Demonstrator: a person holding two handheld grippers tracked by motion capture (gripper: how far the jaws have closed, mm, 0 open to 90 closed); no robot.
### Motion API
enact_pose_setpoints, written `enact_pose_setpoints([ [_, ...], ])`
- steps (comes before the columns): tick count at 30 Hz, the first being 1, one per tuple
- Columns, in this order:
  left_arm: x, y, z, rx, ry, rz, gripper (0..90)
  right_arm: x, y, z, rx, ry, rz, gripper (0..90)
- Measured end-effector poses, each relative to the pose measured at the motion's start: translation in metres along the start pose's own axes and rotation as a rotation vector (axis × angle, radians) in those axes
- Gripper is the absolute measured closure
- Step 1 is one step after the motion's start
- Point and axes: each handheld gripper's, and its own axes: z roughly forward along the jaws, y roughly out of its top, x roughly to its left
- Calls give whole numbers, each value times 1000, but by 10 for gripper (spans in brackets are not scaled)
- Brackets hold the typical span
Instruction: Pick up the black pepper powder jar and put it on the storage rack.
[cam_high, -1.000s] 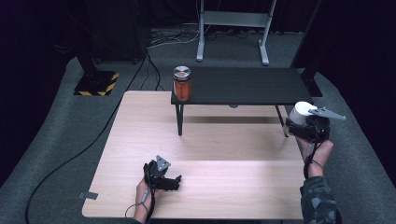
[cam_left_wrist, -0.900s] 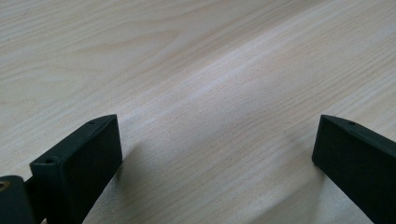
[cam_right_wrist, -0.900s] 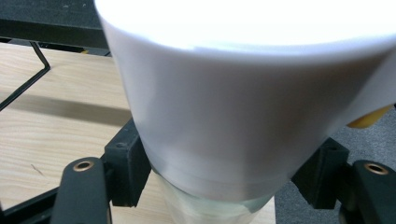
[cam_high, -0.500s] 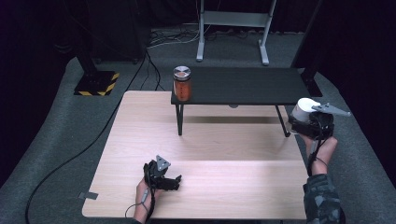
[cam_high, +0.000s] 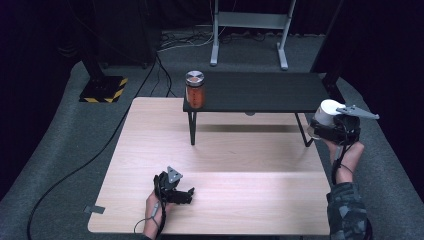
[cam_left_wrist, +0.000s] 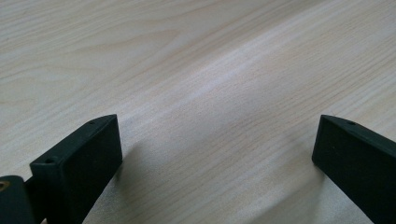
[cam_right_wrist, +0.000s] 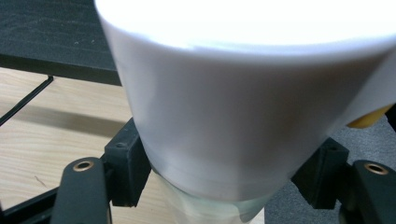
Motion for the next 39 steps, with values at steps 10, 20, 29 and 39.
enact_pose_setpoints([
  [10, -1, 0, 0, -2, 2, 0, 11, -2, 7, -3, -4, -5, 1, 293],
  [20, -1, 0, 0, -2, 3, 0, 12, -4, 13, -7, -11, -10, 0, 293],
  [29, -1, -1, 0, -4, 5, 3, 11, -5, 20, -10, -15, -14, -3, 293],
  [39, -1, -1, 0, -4, 5, 4, 11, -7, 28, -8, -7, -18, -6, 293],
])
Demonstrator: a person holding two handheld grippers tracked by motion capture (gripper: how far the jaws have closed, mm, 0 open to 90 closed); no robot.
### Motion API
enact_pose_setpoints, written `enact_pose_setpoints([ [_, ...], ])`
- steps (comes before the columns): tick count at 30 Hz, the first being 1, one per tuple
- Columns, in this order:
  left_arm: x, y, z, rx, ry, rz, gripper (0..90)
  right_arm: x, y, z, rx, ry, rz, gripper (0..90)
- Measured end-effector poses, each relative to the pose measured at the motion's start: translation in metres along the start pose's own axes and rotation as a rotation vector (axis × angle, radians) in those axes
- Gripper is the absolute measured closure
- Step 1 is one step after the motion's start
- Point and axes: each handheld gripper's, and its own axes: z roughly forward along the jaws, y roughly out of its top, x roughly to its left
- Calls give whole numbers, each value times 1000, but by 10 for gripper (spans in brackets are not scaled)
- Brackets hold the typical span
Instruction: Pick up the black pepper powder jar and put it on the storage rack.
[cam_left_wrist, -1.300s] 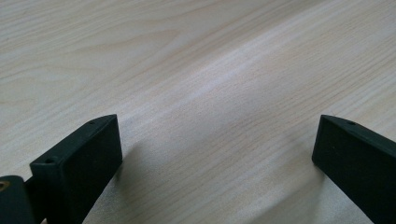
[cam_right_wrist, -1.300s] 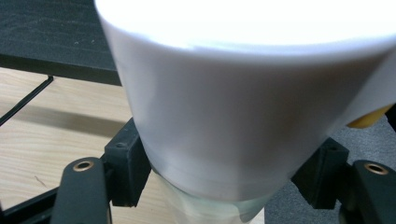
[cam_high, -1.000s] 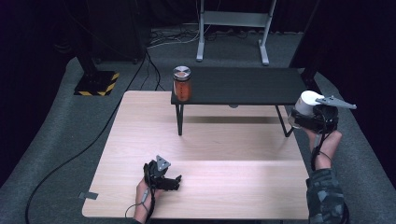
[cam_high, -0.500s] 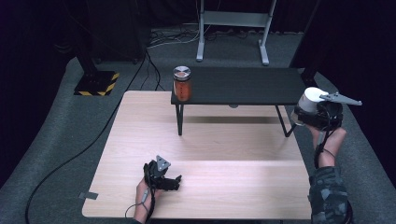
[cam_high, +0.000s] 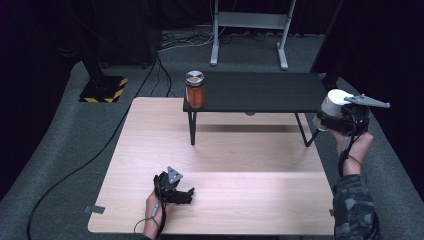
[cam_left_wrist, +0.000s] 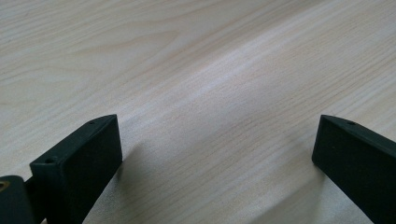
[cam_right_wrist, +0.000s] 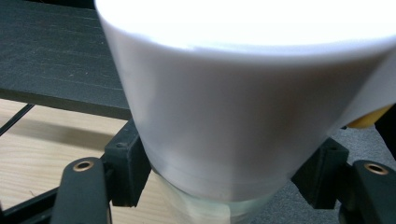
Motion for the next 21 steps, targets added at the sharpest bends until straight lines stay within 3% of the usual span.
enact_pose_setpoints([
  [21, 1, 0, 0, 3, -3, -1, 12, 2, 21, 6, -8, -3, -12, 293],
])
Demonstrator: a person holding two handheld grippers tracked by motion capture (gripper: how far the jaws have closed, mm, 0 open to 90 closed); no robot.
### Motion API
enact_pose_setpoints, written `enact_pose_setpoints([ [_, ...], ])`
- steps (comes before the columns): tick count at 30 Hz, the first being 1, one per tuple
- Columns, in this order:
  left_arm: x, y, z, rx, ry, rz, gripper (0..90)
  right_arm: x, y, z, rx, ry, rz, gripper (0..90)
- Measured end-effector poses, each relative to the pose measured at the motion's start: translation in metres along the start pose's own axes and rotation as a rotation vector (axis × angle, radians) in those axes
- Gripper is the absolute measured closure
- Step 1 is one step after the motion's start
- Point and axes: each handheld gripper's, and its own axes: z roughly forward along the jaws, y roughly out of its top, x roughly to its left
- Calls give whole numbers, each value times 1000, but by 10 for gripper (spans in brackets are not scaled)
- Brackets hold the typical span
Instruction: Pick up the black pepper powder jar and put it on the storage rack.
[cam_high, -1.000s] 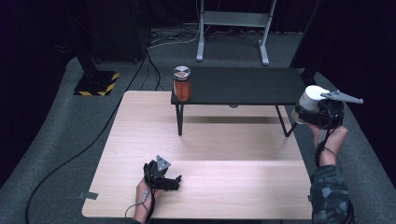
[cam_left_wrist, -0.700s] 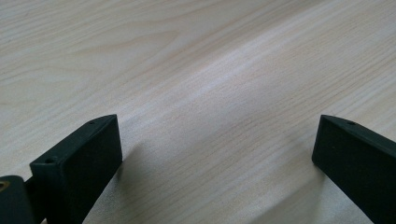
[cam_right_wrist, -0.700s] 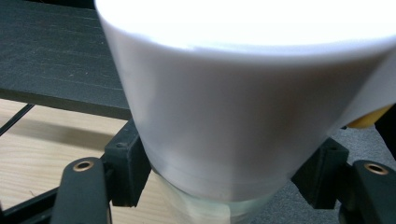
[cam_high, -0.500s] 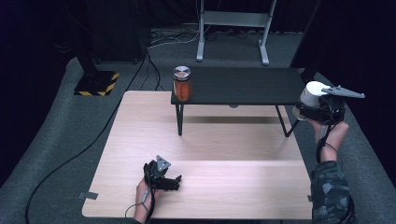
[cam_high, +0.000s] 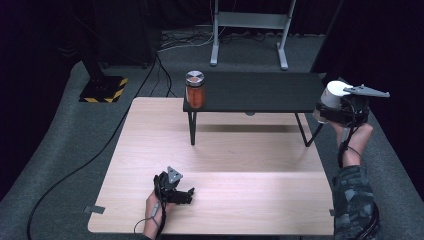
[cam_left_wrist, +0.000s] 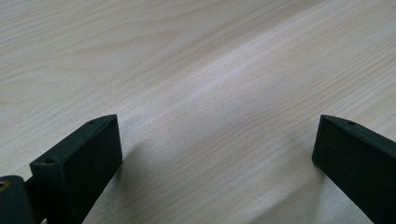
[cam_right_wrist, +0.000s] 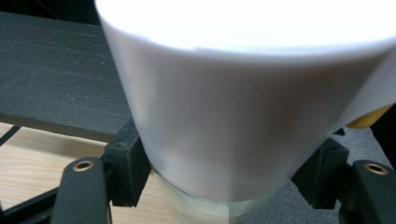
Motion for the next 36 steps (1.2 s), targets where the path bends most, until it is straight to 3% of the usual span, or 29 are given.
enact_pose_setpoints([
  [36, 1, 0, 0, 1, -2, -2, 12, -5, 28, 25, 3, -9, 18, 293],
])
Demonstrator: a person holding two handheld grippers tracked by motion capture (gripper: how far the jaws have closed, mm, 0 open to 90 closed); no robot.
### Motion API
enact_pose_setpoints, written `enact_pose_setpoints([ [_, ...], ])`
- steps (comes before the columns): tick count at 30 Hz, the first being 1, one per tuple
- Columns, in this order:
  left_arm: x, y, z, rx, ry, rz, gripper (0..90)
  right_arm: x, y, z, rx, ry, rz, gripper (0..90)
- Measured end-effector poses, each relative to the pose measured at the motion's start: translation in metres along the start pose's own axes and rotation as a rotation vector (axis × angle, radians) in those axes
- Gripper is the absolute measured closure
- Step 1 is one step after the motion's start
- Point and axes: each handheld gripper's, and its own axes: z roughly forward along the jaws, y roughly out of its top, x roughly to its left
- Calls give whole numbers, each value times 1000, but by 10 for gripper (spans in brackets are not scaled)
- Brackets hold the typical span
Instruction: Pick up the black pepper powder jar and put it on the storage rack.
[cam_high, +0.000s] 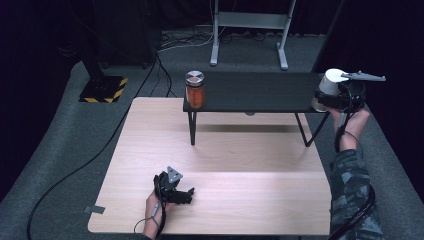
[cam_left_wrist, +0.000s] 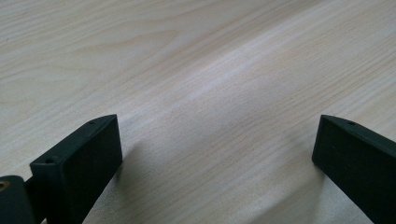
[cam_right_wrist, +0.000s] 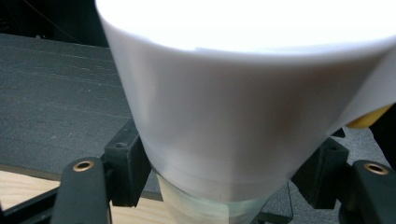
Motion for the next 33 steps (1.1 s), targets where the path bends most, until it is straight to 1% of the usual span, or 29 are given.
enact_pose_setpoints([
  [11, 0, 0, 0, -1, 1, 1, 11, 1, 8, 10, 15, 5, -4, 293],
  [21, 0, 0, 0, -1, 1, 2, 11, 5, 9, 18, 22, 26, -15, 293],
  [33, 0, 0, 0, -2, 2, 2, 11, 9, 9, 26, 36, 28, -24, 293],
])
